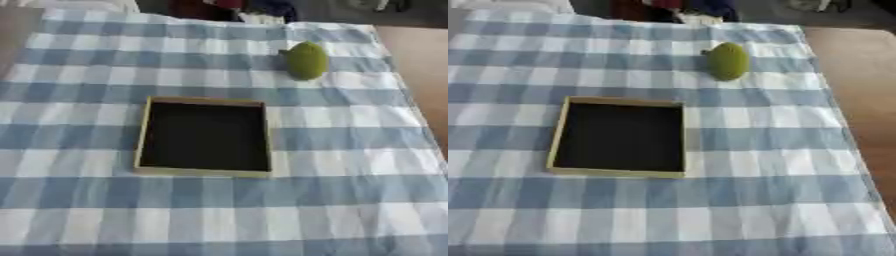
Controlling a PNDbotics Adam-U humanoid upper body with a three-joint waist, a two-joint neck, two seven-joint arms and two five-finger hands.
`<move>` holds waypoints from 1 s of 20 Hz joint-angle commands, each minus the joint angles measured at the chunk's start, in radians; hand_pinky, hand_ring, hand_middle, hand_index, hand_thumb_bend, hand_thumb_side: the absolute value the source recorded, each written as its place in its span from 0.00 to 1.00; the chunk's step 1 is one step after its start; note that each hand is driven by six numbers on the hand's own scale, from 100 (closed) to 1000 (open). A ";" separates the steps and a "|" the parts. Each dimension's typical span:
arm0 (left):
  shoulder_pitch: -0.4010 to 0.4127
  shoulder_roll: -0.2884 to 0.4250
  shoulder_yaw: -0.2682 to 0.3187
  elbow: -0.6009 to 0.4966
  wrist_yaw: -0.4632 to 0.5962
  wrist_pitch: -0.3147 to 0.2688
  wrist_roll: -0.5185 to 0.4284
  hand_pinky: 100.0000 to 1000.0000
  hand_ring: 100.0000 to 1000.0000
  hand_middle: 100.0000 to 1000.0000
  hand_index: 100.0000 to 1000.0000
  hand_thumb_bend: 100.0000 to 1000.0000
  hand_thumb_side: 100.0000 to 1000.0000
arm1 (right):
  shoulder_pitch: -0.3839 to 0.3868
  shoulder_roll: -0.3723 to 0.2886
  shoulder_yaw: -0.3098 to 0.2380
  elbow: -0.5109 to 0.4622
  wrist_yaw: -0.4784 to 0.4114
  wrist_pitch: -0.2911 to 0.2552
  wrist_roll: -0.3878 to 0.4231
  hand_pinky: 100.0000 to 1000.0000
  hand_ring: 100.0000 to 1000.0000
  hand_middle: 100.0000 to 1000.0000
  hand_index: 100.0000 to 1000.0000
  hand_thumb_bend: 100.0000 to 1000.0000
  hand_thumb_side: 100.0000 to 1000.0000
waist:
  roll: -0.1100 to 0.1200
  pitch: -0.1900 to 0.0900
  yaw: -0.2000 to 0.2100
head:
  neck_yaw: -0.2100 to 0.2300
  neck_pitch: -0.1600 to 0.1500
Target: Pick up objects on the table and place them in the box.
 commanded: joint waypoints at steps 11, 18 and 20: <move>-0.005 0.015 -0.004 -0.021 0.010 -0.002 -0.016 0.63 0.48 0.70 0.82 0.00 0.44 | -0.349 -0.077 0.202 0.460 0.389 -0.096 0.347 0.83 0.86 0.83 0.87 0.38 0.38 | 0.006 -0.016 0.020 | -0.003 0.007; -0.005 0.021 -0.007 -0.021 0.011 -0.002 -0.019 0.63 0.48 0.70 0.82 0.00 0.44 | -0.479 -0.038 0.278 0.730 0.535 -0.256 0.483 0.85 0.88 0.85 0.88 0.44 0.33 | 0.001 -0.020 0.023 | 0.000 0.004; -0.004 0.021 -0.007 -0.021 0.011 -0.001 -0.019 0.63 0.48 0.70 0.82 0.00 0.44 | -0.502 -0.026 0.284 0.780 0.557 -0.287 0.514 0.85 0.88 0.85 0.88 0.44 0.32 | 0.000 -0.022 0.022 | 0.000 0.006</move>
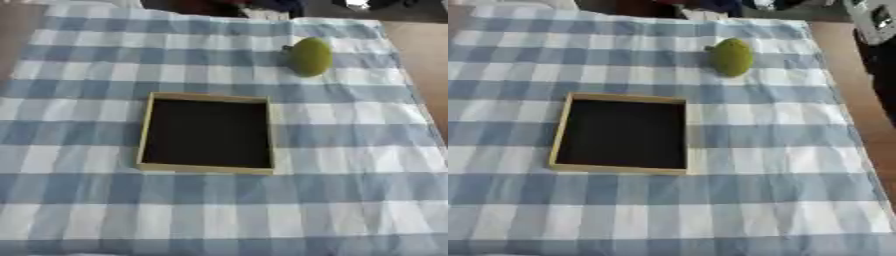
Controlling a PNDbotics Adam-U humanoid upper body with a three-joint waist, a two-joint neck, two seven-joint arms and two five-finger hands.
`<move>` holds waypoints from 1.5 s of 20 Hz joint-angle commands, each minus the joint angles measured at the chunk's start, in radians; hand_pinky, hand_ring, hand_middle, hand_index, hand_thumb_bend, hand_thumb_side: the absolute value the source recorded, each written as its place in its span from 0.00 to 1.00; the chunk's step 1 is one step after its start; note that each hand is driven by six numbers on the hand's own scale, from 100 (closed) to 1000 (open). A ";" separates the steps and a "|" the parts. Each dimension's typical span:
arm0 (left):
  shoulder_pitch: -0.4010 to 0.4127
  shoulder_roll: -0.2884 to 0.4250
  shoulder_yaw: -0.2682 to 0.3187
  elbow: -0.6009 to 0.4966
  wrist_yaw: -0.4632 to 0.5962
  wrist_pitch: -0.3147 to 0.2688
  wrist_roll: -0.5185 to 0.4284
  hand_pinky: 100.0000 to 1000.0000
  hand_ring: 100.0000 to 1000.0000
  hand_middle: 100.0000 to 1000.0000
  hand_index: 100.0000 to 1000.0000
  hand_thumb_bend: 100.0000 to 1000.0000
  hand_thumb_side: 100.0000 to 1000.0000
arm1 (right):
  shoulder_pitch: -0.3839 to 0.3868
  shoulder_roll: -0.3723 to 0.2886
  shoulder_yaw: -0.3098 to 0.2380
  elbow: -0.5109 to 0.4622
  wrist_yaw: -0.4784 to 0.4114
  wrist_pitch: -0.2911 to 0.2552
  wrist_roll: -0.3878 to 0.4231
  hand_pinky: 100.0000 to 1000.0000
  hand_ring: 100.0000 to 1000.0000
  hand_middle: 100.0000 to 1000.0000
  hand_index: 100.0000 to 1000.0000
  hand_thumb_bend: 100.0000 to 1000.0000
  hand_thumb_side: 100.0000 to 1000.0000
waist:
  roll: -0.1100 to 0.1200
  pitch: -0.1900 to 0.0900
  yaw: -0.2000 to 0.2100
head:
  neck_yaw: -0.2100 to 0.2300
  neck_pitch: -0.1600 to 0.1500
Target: Pick up objects on the table and place them in the box.
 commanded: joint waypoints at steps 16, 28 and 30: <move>-0.006 0.018 -0.001 -0.020 0.009 0.003 -0.010 0.63 0.48 0.70 0.82 0.00 0.45 | -0.077 0.028 -0.016 0.187 0.026 -0.061 0.154 0.85 0.88 0.83 0.87 0.45 0.15 | 0.002 -0.020 -0.002 | 0.005 0.007; -0.009 0.012 0.000 -0.020 0.013 0.004 -0.014 0.63 0.48 0.70 0.82 0.00 0.45 | -0.091 0.082 -0.035 0.333 0.061 -0.050 0.187 0.84 0.87 0.83 0.88 0.45 0.20 | 0.004 -0.012 0.002 | 0.001 0.002; -0.010 0.010 0.000 -0.020 0.014 0.004 -0.014 0.63 0.48 0.70 0.82 0.00 0.45 | -0.092 0.094 -0.042 0.353 0.069 -0.047 0.183 0.84 0.87 0.83 0.88 0.45 0.20 | 0.005 -0.010 0.004 | 0.000 0.001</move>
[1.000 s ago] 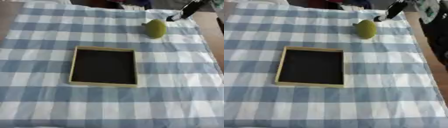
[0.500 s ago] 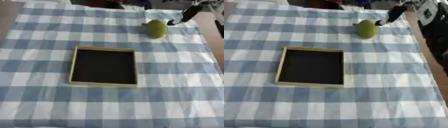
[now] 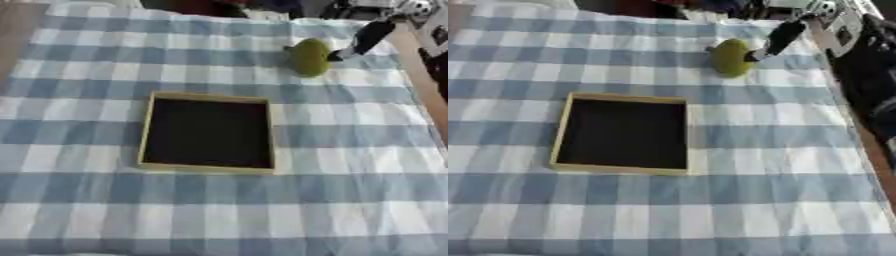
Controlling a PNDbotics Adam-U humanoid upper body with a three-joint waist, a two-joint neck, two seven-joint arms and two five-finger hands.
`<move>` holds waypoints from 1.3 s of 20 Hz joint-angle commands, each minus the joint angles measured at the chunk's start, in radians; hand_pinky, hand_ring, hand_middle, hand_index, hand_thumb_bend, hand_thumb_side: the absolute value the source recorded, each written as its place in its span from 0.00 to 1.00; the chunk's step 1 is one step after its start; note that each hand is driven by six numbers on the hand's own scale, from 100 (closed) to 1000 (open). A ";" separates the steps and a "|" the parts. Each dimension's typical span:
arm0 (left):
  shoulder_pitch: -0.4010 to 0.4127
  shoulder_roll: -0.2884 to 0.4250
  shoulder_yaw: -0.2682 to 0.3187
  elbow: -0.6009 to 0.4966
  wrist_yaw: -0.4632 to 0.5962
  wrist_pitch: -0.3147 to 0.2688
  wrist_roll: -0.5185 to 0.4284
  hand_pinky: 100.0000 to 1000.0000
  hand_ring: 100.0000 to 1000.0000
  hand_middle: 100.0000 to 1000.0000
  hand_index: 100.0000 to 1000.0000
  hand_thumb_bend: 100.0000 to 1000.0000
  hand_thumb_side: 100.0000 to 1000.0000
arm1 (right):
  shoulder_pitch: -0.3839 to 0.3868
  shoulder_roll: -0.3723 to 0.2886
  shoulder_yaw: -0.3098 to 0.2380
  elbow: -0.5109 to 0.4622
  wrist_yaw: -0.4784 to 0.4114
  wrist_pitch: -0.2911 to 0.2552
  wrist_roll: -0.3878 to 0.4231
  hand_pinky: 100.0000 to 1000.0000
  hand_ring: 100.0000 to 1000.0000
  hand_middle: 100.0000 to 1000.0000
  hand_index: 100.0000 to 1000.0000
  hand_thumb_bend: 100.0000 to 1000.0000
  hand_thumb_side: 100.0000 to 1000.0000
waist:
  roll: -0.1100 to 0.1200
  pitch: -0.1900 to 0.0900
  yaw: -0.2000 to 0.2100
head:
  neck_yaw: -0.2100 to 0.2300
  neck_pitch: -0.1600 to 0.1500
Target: Pick up objects on the table and place them in the box.
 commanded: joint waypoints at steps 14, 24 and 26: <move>-0.019 0.003 -0.001 -0.020 0.012 -0.001 -0.010 0.62 0.47 0.70 0.82 0.00 0.46 | -0.030 0.065 -0.065 0.116 0.097 0.071 -0.127 0.82 0.83 0.78 0.86 0.41 0.21 | 0.008 0.005 0.015 | -0.010 -0.013; -0.024 -0.001 -0.002 -0.020 0.016 0.002 -0.015 0.62 0.48 0.70 0.82 0.00 0.47 | -0.022 0.077 -0.059 0.113 0.185 0.149 -0.374 0.70 0.65 0.53 0.63 0.20 0.00 | 0.007 0.010 0.015 | -0.009 -0.018; -0.024 -0.002 -0.002 -0.020 0.016 0.002 -0.016 0.62 0.48 0.70 0.82 0.00 0.47 | -0.019 0.084 -0.057 0.116 0.223 0.163 -0.435 0.68 0.62 0.51 0.60 0.19 0.00 | 0.008 0.011 0.016 | -0.010 -0.019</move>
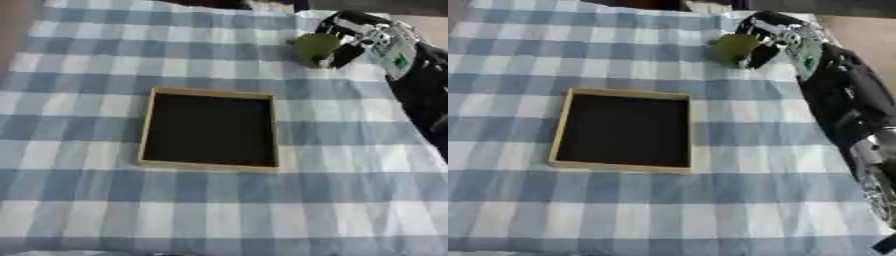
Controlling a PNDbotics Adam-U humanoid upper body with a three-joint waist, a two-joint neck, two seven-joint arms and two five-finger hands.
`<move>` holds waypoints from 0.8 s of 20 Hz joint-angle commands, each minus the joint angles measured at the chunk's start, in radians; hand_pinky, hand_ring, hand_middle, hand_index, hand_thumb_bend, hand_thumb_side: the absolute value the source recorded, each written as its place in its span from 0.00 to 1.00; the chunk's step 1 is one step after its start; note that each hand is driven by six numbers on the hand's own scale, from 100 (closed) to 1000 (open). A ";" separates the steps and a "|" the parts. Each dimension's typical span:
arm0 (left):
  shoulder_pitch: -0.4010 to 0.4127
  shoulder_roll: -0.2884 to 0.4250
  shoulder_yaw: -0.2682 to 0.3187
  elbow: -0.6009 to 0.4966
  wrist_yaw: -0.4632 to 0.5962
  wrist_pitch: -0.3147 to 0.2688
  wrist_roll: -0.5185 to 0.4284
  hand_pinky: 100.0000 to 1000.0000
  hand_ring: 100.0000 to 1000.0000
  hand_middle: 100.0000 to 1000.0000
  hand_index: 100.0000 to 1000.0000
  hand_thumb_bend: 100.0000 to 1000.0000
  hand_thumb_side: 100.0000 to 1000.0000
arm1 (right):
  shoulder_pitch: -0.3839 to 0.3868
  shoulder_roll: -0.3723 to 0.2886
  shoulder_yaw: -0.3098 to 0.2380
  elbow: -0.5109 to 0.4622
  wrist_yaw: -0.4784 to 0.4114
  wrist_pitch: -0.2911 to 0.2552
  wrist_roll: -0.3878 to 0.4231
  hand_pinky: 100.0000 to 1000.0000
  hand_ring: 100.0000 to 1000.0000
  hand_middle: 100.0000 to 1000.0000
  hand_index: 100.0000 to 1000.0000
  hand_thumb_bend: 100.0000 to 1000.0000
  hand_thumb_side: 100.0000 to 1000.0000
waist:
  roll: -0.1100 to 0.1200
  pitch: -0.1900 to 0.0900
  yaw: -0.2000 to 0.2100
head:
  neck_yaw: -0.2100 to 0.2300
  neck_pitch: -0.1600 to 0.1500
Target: Pick up objects on the table and place them in the box.
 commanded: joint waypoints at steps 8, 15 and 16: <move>-0.013 0.017 0.000 -0.020 0.008 0.002 -0.006 0.62 0.48 0.70 0.82 0.00 0.47 | 0.009 -0.008 0.000 -0.039 0.015 -0.040 -0.204 0.58 0.50 0.40 0.50 0.21 0.00 | 0.006 -0.013 -0.002 | 0.000 -0.008; -0.013 0.019 0.000 -0.020 0.008 0.002 -0.007 0.62 0.48 0.70 0.82 0.00 0.47 | 0.029 -0.045 0.028 -0.145 -0.055 -0.082 -0.257 0.55 0.47 0.38 0.47 0.22 0.00 | 0.005 -0.017 -0.004 | 0.003 -0.007; -0.014 0.020 0.000 -0.020 0.008 0.002 -0.006 0.62 0.48 0.70 0.82 0.00 0.47 | 0.033 -0.053 0.033 -0.169 -0.066 -0.089 -0.253 0.55 0.47 0.38 0.47 0.23 0.00 | 0.004 -0.017 -0.004 | 0.004 -0.006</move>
